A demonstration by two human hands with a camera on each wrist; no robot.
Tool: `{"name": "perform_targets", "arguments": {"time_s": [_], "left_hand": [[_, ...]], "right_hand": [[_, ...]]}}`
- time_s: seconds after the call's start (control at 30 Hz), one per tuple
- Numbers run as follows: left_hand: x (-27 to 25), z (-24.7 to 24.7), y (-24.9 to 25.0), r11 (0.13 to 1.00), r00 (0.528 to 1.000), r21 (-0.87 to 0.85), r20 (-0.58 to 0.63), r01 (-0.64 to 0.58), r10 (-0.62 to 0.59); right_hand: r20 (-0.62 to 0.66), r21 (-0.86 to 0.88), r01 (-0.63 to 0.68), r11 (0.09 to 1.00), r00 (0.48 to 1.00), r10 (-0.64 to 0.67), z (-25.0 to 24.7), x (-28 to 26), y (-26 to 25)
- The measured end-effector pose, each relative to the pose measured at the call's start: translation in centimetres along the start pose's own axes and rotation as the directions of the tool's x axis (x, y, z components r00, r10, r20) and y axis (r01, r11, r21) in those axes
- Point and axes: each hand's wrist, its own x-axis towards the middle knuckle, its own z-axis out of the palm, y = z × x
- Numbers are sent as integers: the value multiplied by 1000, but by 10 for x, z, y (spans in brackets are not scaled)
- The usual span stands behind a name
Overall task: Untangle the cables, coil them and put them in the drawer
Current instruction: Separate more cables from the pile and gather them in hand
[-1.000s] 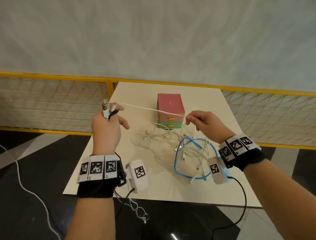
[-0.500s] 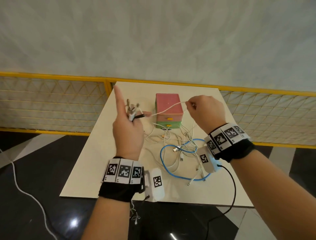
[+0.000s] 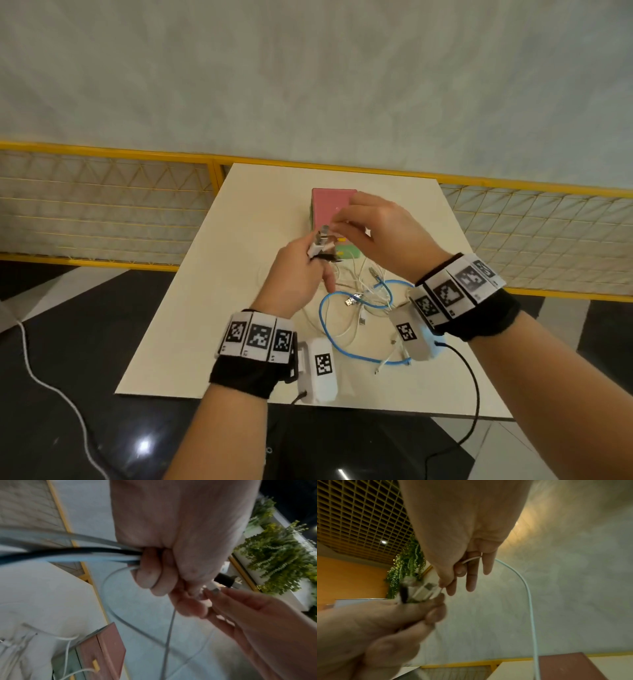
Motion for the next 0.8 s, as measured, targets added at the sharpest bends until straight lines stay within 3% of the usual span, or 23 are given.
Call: {"name": "perform_targets", "arguments": {"time_s": [0.07, 0.17, 0.23, 0.3, 0.37, 0.47, 0.53, 0.6, 0.7, 0.8], "left_hand": [[2, -10, -1, 997, 985, -74, -170, 7, -19], [6, -36, -2, 979, 863, -202, -493, 6, -107], [3, -48, -6, 983, 809, -180, -571, 39, -136], [-1, -49, -7, 991, 824, -111, -554, 68, -119], [-6, -43, -1, 991, 881, -129, -472, -26, -38], [-6, -24, 9, 988, 974, -84, -199, -128, 109], [-4, -13, 12, 990, 995, 105, 4, -96, 96], [-4, -10, 11, 980, 997, 183, 14, -77, 76], [-3, -21, 7, 996, 968, 83, -243, -45, 64], [-6, -48, 4, 995, 823, -90, -567, -31, -26]], "right_hand": [[-6, 69, -34, 997, 999, 34, -3, -4, 12], [7, 152, -167, 974, 986, 168, -2, -19, 36], [43, 147, -269, 952, 963, 266, 1, -27, 47], [72, 134, -316, 939, 949, 308, 3, -30, 50], [81, 138, -277, 951, 960, 268, 4, -28, 45], [95, 135, -120, 984, 990, 108, 6, -14, 28], [119, 134, -41, 990, 993, 25, 5, -5, 19], [138, 128, -2, 992, 990, -15, 3, -1, 17], [123, 195, -80, 978, 991, 57, 2, -5, 27], [152, 240, -273, 931, 958, 242, 2, -19, 47]]}}
